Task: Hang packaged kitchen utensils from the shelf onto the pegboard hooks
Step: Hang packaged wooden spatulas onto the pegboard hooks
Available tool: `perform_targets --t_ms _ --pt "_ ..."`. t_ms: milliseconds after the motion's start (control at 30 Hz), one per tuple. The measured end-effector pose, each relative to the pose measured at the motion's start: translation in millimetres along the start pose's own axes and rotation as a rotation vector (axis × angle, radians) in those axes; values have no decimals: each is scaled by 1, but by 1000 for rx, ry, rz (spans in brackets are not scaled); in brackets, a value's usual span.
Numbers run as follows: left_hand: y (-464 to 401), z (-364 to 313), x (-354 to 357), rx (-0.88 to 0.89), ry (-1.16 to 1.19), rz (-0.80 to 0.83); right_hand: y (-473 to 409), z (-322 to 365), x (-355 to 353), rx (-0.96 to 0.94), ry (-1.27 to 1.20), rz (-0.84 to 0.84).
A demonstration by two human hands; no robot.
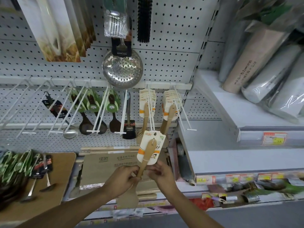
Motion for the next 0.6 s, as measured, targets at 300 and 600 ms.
perform_targets --t_ms 300,600 --pt "2 -7 13 -22 166 -53 1 11 6 -38 -147 -61" --pt "3 -7 17 -31 262 -81 -2 14 6 -43 -93 -105"
Point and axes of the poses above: each hand's wrist, its own y-axis away from the middle knuckle, its own x-axis out of the palm, z = x × y, the point moved 5 cm from there along -y, towards the middle knuckle, and after that the axes turned 9 degrees about -z, right-handed, at the moved point
